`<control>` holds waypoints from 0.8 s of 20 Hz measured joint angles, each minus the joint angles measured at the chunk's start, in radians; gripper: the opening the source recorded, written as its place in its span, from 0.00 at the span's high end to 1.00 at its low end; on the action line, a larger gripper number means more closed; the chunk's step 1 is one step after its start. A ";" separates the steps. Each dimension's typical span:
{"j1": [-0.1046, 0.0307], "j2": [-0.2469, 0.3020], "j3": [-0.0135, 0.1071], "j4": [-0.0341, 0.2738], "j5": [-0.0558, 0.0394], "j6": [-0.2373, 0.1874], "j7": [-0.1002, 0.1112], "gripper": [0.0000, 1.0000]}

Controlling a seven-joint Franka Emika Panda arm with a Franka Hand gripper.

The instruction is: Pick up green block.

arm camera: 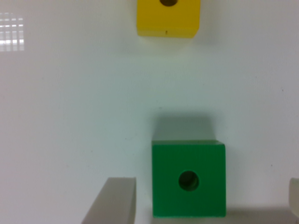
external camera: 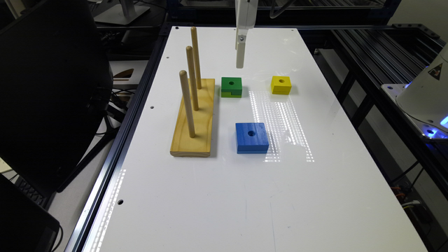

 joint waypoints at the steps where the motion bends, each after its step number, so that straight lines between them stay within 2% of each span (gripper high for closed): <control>1: 0.000 0.000 0.000 0.000 0.0000 0.000 0.000 0.00; 16: 0.000 0.029 0.000 0.000 -0.0009 0.018 0.000 0.00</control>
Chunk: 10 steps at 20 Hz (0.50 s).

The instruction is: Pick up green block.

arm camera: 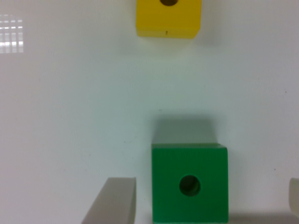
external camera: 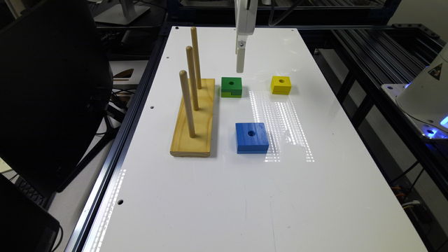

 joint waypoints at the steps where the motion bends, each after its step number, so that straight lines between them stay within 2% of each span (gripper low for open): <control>1: 0.000 0.001 0.000 0.000 0.0000 0.000 0.000 0.00; 5: 0.000 0.023 0.000 0.000 -0.0003 0.017 0.000 0.00; 10: 0.000 0.074 0.000 0.000 -0.0013 0.073 0.000 0.00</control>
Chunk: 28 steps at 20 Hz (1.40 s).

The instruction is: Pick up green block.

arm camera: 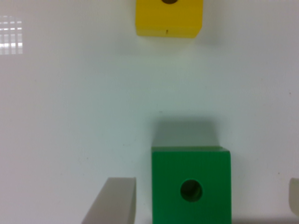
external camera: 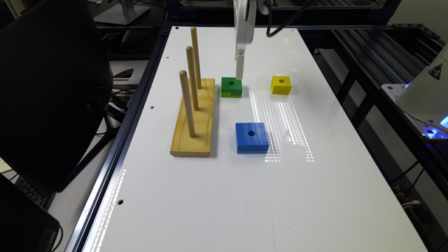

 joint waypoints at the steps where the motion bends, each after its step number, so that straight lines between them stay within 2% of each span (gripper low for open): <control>1: 0.000 0.004 0.000 0.000 -0.0001 0.005 0.000 0.00; 19: 0.000 0.015 -0.001 0.017 -0.0020 0.008 0.000 0.00; 24: -0.001 0.103 -0.002 0.025 -0.0078 0.088 0.000 0.00; 28: -0.001 0.134 -0.002 0.049 -0.0120 0.097 0.000 0.00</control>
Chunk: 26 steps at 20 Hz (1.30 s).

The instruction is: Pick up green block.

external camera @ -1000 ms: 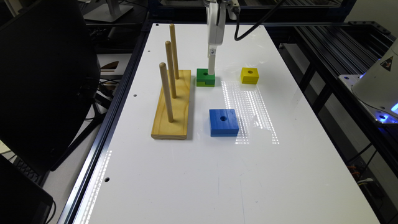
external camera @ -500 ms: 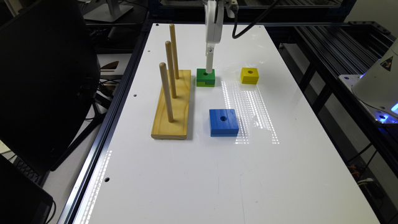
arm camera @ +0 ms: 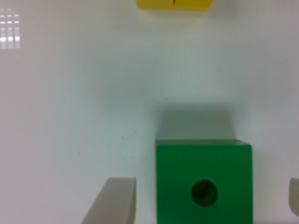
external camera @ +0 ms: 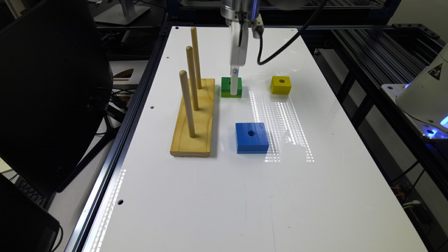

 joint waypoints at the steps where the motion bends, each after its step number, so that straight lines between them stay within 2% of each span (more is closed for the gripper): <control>1: 0.000 0.001 0.000 0.003 -0.0003 0.000 0.000 0.00; 9: 0.000 0.007 0.000 0.003 -0.0010 0.001 0.000 0.00; 15: 0.000 0.050 0.000 0.006 -0.0018 0.034 0.000 0.00; 26: 0.000 0.051 0.000 0.008 -0.0020 0.035 0.000 0.00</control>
